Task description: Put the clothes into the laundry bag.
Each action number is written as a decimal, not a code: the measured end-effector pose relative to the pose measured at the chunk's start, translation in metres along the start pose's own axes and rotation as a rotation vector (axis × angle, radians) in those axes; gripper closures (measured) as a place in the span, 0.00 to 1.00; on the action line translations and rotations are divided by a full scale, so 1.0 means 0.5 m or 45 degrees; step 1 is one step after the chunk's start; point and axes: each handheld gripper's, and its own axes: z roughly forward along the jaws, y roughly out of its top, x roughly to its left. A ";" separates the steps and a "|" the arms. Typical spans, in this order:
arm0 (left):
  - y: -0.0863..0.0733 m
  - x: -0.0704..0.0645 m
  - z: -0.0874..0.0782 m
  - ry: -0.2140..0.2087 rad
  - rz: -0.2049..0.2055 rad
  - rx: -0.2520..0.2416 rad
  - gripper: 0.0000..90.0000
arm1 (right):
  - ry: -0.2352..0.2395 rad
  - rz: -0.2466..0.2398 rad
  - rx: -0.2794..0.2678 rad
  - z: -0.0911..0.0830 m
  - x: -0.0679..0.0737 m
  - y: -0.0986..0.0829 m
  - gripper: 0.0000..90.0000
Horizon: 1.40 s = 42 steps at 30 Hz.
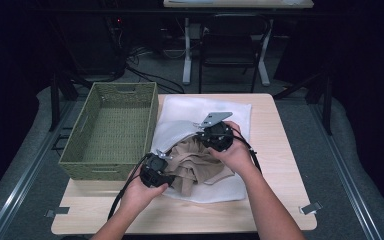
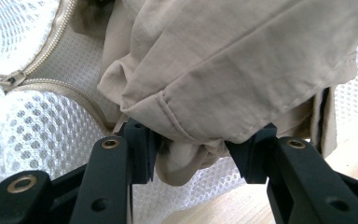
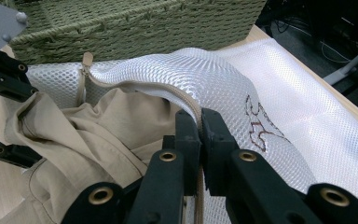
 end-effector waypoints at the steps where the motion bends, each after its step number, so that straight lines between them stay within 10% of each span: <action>1: 0.000 -0.002 0.000 0.001 0.000 0.001 0.63 | 0.000 0.000 -0.001 0.000 0.000 0.000 0.96; 19: 0.003 -0.002 -0.002 -0.103 -0.059 -0.046 0.87 | -0.005 -0.008 -0.001 0.000 0.003 0.001 0.96; 42: 0.049 -0.008 -0.003 -0.121 -0.071 -0.076 0.89 | -0.007 -0.024 -0.001 0.000 0.008 0.004 0.96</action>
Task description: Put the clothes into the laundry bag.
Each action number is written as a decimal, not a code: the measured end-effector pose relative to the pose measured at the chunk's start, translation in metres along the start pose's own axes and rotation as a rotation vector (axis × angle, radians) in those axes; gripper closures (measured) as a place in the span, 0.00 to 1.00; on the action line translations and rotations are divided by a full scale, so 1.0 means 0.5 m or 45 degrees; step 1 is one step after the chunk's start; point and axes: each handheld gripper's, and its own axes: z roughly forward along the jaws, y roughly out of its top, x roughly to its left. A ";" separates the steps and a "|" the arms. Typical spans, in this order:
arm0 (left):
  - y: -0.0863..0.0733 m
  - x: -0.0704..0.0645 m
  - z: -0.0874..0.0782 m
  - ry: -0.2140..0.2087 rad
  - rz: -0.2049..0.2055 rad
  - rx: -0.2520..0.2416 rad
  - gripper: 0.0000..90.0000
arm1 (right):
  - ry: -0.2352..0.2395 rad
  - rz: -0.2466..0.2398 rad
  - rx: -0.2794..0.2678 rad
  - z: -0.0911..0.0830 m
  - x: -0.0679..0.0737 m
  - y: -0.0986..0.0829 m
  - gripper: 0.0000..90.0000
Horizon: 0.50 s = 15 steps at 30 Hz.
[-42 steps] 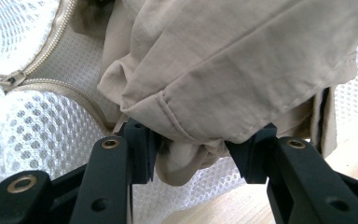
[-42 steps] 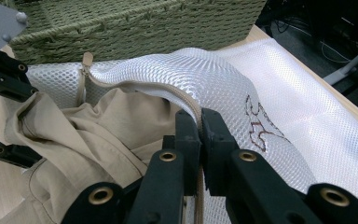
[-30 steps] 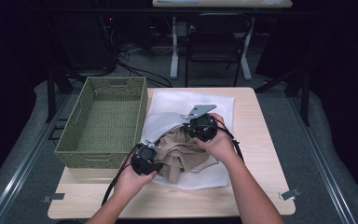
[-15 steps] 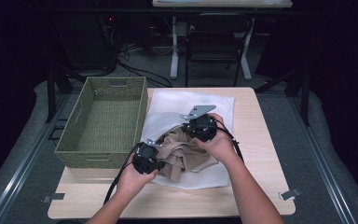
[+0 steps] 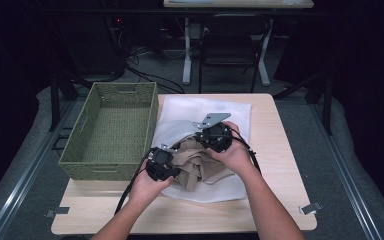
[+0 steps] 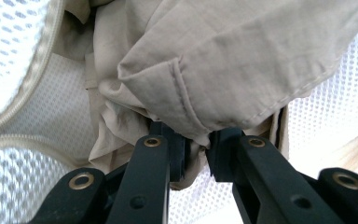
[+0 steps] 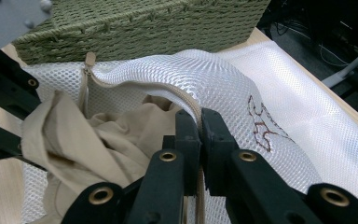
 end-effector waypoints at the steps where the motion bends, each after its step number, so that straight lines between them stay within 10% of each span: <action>1: 0.004 0.000 0.000 0.002 -0.007 -0.003 0.89 | 0.001 0.000 0.000 0.000 0.000 0.000 0.96; 15: 0.046 0.003 0.015 0.023 -0.010 0.006 0.89 | 0.001 -0.004 -0.001 0.001 0.002 0.001 0.96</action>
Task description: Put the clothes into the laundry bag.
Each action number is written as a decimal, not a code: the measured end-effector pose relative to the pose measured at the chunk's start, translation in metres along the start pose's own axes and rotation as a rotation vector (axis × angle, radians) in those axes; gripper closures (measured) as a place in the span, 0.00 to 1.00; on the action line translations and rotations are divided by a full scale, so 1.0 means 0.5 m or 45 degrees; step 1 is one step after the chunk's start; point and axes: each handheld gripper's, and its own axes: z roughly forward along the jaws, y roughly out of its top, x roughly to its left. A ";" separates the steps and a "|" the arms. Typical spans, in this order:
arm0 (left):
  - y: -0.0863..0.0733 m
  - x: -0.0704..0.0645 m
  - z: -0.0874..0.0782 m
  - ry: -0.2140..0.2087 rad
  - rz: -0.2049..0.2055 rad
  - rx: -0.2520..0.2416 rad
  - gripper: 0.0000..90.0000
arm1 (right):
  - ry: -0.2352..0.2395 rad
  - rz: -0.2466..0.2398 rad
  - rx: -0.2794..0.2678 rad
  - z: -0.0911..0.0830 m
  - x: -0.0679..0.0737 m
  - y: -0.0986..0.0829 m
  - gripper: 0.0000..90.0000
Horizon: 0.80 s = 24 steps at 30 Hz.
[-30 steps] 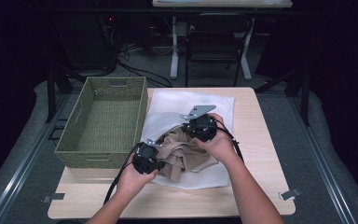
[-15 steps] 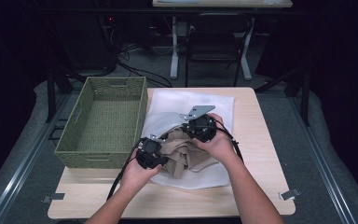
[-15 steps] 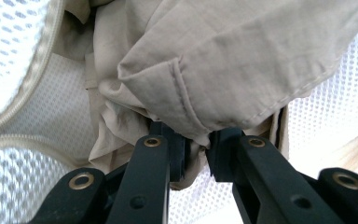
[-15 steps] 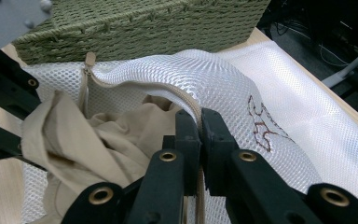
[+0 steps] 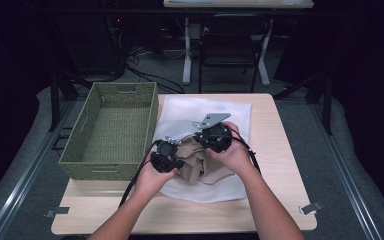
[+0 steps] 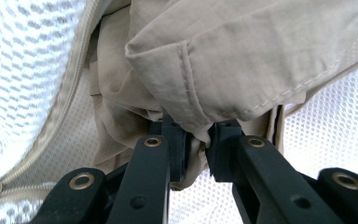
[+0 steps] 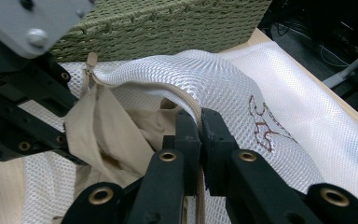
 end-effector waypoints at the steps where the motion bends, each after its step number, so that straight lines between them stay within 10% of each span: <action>1: 0.003 0.000 0.001 0.003 0.003 -0.001 0.89 | 0.000 0.000 0.000 0.000 0.000 0.000 0.96; 24: 0.050 0.007 0.018 0.016 -0.036 -0.027 0.89 | 0.001 -0.001 -0.008 -0.003 0.001 0.001 0.96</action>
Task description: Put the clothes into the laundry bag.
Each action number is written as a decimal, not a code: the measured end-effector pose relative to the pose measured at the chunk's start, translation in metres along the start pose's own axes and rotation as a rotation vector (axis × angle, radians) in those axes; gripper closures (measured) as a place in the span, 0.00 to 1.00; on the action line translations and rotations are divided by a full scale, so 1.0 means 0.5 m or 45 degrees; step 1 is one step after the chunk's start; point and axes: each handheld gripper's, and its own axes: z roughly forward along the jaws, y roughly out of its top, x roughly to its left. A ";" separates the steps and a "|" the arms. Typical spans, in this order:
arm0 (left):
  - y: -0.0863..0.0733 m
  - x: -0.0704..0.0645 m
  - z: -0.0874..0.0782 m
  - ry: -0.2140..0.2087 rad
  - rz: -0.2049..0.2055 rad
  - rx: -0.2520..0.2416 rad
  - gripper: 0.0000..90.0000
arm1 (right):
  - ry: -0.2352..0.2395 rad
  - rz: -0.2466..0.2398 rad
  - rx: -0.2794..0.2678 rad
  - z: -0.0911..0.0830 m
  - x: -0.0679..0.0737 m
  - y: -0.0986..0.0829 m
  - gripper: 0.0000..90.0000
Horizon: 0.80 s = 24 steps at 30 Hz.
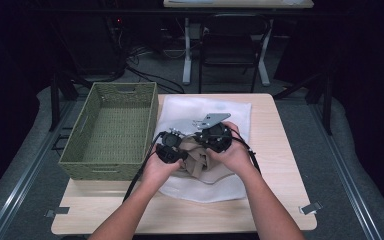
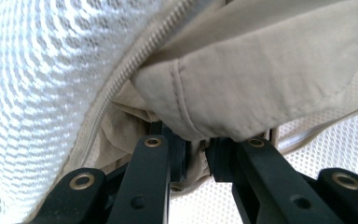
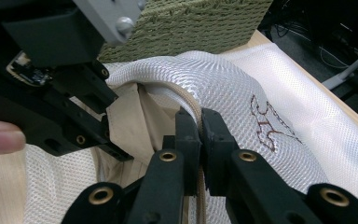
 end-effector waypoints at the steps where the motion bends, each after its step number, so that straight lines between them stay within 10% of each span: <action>1: 0.002 -0.001 0.002 0.001 -0.009 -0.010 0.89 | 0.001 -0.001 -0.001 0.000 0.000 0.000 0.96; 24: 0.031 0.010 0.026 0.007 -0.034 -0.012 0.89 | -0.010 -0.008 -0.003 -0.003 0.003 0.003 0.96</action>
